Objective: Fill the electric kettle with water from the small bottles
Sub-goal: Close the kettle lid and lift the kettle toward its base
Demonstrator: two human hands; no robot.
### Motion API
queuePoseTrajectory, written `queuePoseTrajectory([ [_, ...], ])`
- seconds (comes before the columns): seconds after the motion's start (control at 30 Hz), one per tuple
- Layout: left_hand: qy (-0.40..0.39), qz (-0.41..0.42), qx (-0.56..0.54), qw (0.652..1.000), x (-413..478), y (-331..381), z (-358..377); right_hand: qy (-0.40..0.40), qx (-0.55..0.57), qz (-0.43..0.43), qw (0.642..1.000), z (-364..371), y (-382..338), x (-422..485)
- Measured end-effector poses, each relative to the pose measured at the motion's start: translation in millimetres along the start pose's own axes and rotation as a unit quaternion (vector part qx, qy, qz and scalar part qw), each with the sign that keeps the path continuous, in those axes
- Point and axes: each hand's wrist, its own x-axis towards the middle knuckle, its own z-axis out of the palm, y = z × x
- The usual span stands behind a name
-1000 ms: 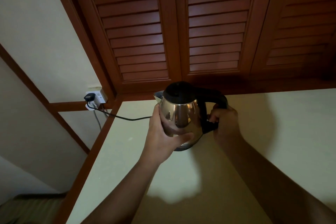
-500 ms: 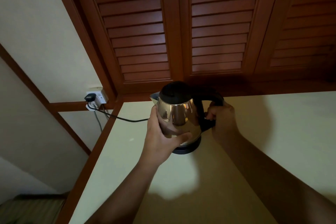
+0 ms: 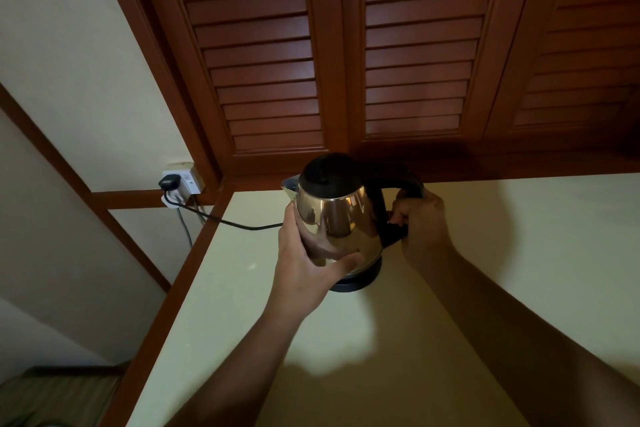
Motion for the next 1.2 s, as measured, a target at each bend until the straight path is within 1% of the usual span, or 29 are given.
queuePoseTrajectory([
  [0.27,-0.027,-0.005,-0.002,1.000,2.7,-4.5,-6.8,0.017,0.004,-0.015,1.000,3.4,2.8,-9.1],
  [0.37,-0.032,-0.009,0.021,0.999,2.3,-9.6,-6.6,0.026,0.017,-0.002,1.000,-0.9,11.0,-10.7],
  [0.47,-0.018,-0.005,0.063,0.998,3.9,-13.8,-6.4,0.030,0.027,-0.001,0.999,-2.1,15.6,-9.8],
  [0.63,-0.028,-0.013,0.033,0.999,4.0,-13.5,-5.1,0.025,0.023,-0.003,0.999,-1.3,11.7,-7.2],
  [0.8,-0.036,-0.033,0.008,0.999,2.2,-16.7,-4.4,0.018,-0.017,-0.014,1.000,-2.2,8.5,-11.0],
  [0.9,-0.046,-0.038,0.010,0.998,2.4,-15.9,-7.5,0.014,-0.061,-0.050,0.997,-7.2,9.6,-11.7],
  [1.03,-0.069,-0.032,0.006,0.997,2.1,-14.8,-12.4,0.015,-0.097,-0.123,0.988,-9.3,8.5,-20.7],
  [1.13,-0.073,-0.036,0.003,0.997,-1.4,-13.2,-15.6,0.049,-0.159,-0.215,0.962,-7.8,10.1,-32.2],
  [1.2,-0.076,-0.033,-0.001,0.997,-4.0,-14.6,-17.1,0.047,-0.197,-0.259,0.944,-2.9,13.4,-38.1],
])
